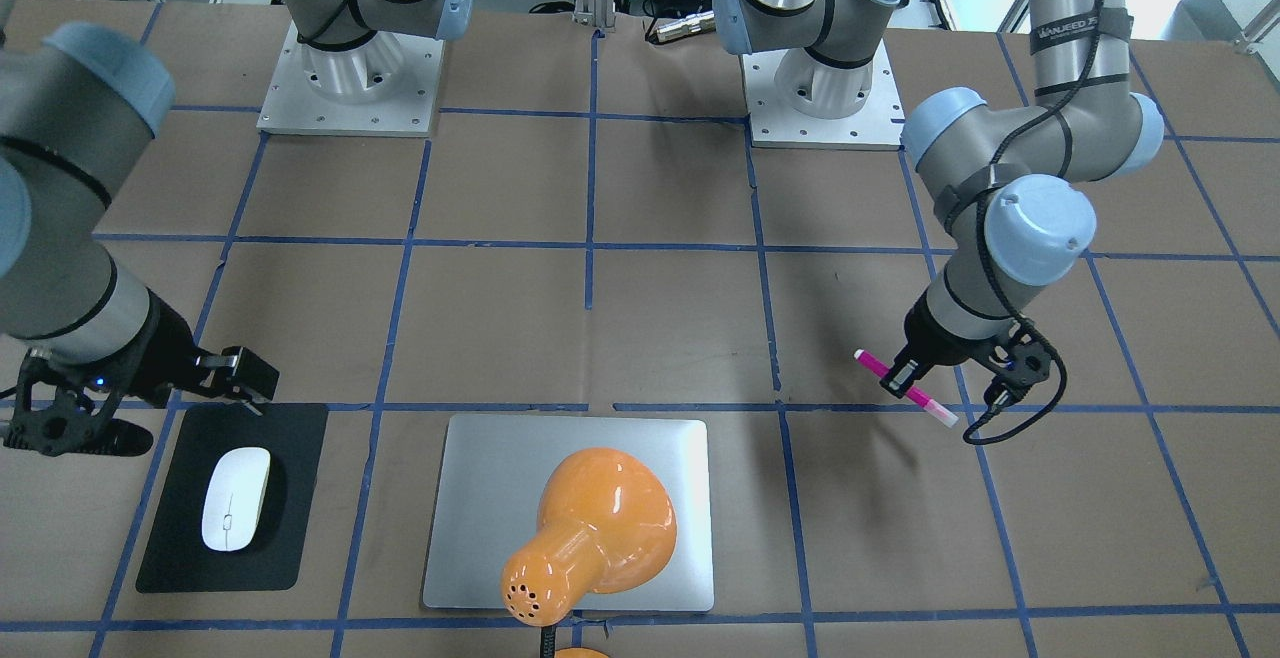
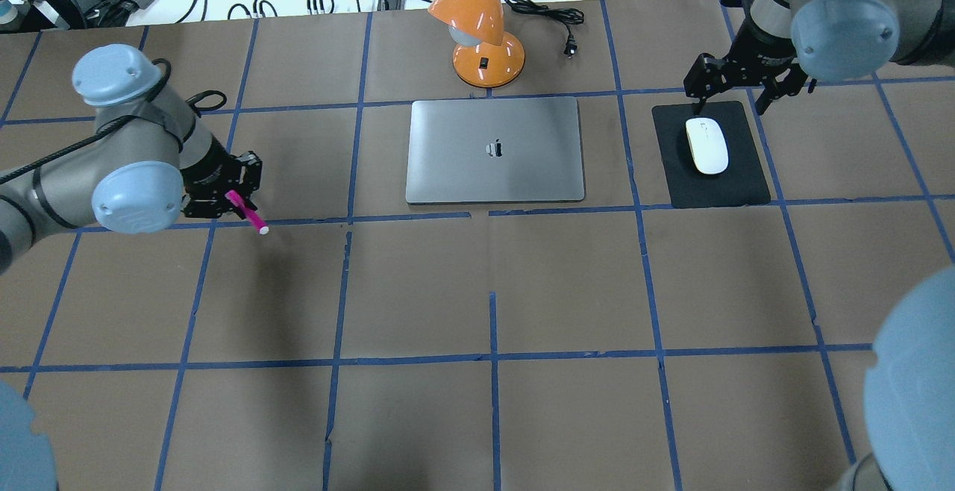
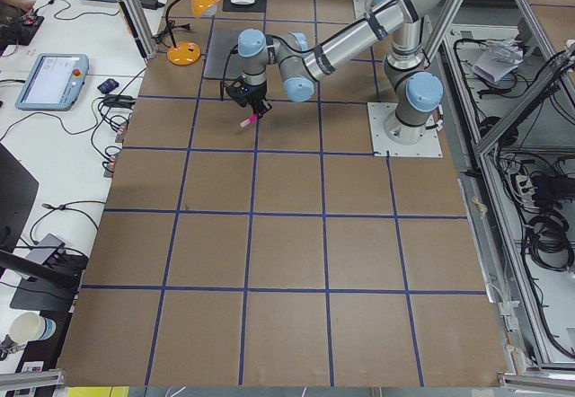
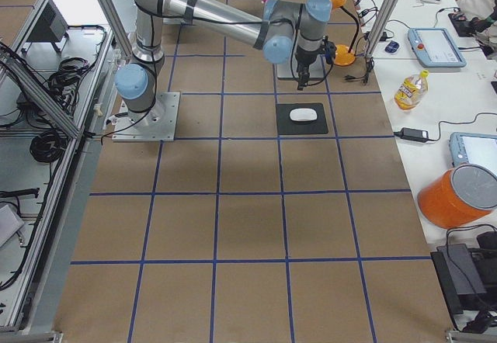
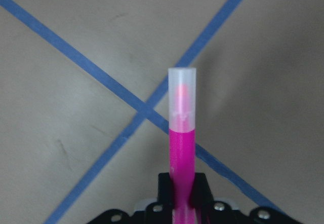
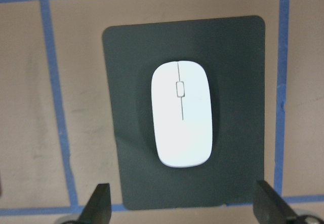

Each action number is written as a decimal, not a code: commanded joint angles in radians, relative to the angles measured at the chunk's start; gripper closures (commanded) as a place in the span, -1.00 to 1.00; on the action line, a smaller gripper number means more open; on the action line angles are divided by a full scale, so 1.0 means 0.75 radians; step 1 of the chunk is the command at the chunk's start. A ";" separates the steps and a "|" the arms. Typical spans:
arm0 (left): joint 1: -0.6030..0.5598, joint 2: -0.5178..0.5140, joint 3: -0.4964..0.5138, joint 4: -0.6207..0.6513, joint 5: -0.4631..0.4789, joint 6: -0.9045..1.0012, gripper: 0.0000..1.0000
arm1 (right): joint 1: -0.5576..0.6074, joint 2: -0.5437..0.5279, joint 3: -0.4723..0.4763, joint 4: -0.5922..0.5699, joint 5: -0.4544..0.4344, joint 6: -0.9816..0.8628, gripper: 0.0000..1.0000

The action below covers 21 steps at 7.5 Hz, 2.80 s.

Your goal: Place pen and mouse around notebook

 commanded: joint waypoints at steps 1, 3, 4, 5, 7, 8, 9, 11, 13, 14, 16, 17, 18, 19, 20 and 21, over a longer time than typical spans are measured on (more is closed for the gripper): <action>-0.254 -0.026 0.004 0.017 -0.003 -0.561 1.00 | 0.134 -0.194 -0.068 0.328 -0.005 0.241 -1.00; -0.455 -0.045 0.016 0.103 -0.005 -0.915 1.00 | 0.154 -0.314 -0.072 0.368 -0.005 0.277 -1.00; -0.517 -0.057 0.014 0.107 -0.030 -1.066 1.00 | 0.154 -0.334 -0.050 0.366 0.001 0.263 -1.00; -0.572 -0.072 0.020 0.124 -0.101 -1.181 1.00 | 0.154 -0.341 -0.046 0.358 0.015 0.258 -1.00; -0.660 -0.098 0.033 0.144 -0.104 -1.363 1.00 | 0.154 -0.341 -0.046 0.319 0.017 0.262 -1.00; -0.711 -0.123 0.035 0.144 -0.106 -1.429 1.00 | 0.154 -0.339 -0.048 0.317 0.017 0.262 -1.00; -0.740 -0.143 0.053 0.142 -0.104 -1.484 1.00 | 0.154 -0.339 -0.046 0.317 0.017 0.260 -1.00; -0.779 -0.184 0.106 0.144 -0.106 -1.544 1.00 | 0.157 -0.343 -0.048 0.319 0.017 0.263 -1.00; -0.800 -0.221 0.141 0.142 -0.104 -1.562 1.00 | 0.157 -0.343 -0.048 0.319 0.019 0.265 -1.00; -0.800 -0.239 0.141 0.142 -0.104 -1.544 1.00 | 0.157 -0.343 -0.048 0.319 0.017 0.263 -1.00; -0.802 -0.241 0.133 0.142 -0.108 -1.552 0.40 | 0.157 -0.343 -0.046 0.319 0.017 0.260 -1.00; -0.802 -0.237 0.131 0.140 -0.108 -1.548 -0.48 | 0.157 -0.341 -0.046 0.319 0.015 0.262 -1.00; -0.798 -0.235 0.139 0.140 -0.108 -1.544 -0.99 | 0.157 -0.341 -0.046 0.317 0.017 0.260 -1.00; -0.791 -0.217 0.145 0.136 -0.108 -1.528 -1.00 | 0.157 -0.341 -0.048 0.317 0.017 0.260 -1.00; -0.765 -0.180 0.149 0.118 -0.094 -1.325 -1.00 | 0.157 -0.341 -0.048 0.317 0.017 0.260 -1.00; -0.710 -0.148 0.149 0.114 -0.087 -1.096 -1.00 | 0.157 -0.339 -0.046 0.317 0.015 0.260 -1.00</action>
